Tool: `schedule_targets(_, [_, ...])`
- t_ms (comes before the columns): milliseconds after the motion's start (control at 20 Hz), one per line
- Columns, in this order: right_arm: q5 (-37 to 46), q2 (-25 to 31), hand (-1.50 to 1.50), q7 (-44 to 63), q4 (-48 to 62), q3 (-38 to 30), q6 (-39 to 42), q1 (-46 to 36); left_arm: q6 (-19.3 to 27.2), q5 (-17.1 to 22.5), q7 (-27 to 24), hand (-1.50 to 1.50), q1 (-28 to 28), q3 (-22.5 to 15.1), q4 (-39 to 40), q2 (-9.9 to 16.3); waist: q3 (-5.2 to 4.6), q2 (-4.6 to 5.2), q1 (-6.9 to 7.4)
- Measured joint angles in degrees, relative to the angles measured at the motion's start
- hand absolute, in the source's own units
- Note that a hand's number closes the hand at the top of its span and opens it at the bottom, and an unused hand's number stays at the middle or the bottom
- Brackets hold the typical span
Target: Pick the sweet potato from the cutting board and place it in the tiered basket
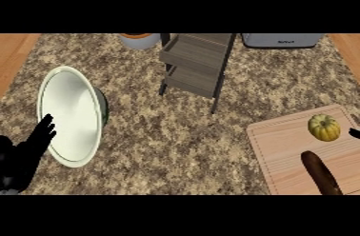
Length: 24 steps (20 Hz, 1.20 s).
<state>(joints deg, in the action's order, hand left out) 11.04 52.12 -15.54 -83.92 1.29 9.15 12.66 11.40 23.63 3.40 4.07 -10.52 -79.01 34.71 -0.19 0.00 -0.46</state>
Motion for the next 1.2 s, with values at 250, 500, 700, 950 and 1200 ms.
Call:
schedule_targets(250, [2.74, -0.1, -1.5, 11.41, -8.51, 2.97, 4.18, -1.62, -1.53, -0.93, -0.29, 0.0, -0.64, 0.87, 1.74, -0.9, 0.08, -0.03, 0.29])
schedule_targets(500, [2.6, -1.34, -1.5, 22.82, -14.19, 4.21, 9.97, -3.54, -2.42, -2.08, 0.18, 0.0, -1.56, 1.48, 2.68, -2.47, 0.11, -0.01, 0.39])
schedule_targets(700, [3.16, -2.49, -1.5, 30.96, -17.27, 5.35, 14.07, -4.19, -3.66, -2.29, 0.89, 0.0, -1.71, 2.8, 2.47, -2.62, 0.14, -0.03, 0.42])
schedule_targets(950, [5.62, -2.98, -1.5, 36.37, -19.75, 4.21, 17.24, -2.94, -4.17, -4.06, 0.91, 0.0, -1.99, 3.82, 3.01, -3.88, 0.16, -0.06, 0.28])
schedule_targets(1200, [6.67, -3.51, -1.5, 36.91, -18.92, -0.15, 20.68, -2.47, -5.32, -5.26, 2.38, 0.0, -1.17, 5.57, 1.1, -4.32, 0.19, -0.07, 0.31])
